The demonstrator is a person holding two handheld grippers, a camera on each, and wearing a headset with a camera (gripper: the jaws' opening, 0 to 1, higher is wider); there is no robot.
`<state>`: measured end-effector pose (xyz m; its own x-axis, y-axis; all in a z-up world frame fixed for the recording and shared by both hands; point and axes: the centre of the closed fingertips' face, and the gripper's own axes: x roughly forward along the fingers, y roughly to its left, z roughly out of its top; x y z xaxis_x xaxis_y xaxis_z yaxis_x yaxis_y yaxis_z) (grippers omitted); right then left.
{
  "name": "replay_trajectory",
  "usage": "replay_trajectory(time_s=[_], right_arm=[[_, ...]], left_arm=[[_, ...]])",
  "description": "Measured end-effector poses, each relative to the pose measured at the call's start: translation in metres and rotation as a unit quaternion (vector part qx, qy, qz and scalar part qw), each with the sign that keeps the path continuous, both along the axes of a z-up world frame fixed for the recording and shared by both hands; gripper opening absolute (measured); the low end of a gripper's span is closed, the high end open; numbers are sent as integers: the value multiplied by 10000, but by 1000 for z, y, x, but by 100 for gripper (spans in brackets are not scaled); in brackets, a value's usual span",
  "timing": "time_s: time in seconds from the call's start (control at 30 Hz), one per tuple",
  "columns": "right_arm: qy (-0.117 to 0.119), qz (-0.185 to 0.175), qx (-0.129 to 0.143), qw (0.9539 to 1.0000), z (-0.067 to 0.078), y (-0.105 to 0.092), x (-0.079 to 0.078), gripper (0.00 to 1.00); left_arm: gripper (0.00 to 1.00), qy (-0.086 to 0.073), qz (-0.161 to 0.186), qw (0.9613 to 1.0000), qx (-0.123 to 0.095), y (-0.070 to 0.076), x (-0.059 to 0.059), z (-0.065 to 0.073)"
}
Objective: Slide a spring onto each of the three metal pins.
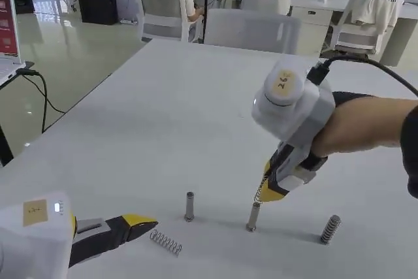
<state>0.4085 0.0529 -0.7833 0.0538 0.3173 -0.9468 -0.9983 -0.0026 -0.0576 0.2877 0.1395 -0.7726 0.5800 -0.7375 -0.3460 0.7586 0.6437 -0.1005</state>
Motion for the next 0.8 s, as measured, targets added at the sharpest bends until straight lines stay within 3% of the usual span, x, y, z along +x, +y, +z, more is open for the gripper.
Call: replay_trajectory(time_s=[0.5,0.8], right_arm=[[105,16,-118,9999,-13,1,0,13],[72,76,-304,9995,-29,1,-1,13]], left_arm=[[66,30,-5,10000,11,1,-1,0],[65,42,24,10000,28,2,-2,-1]])
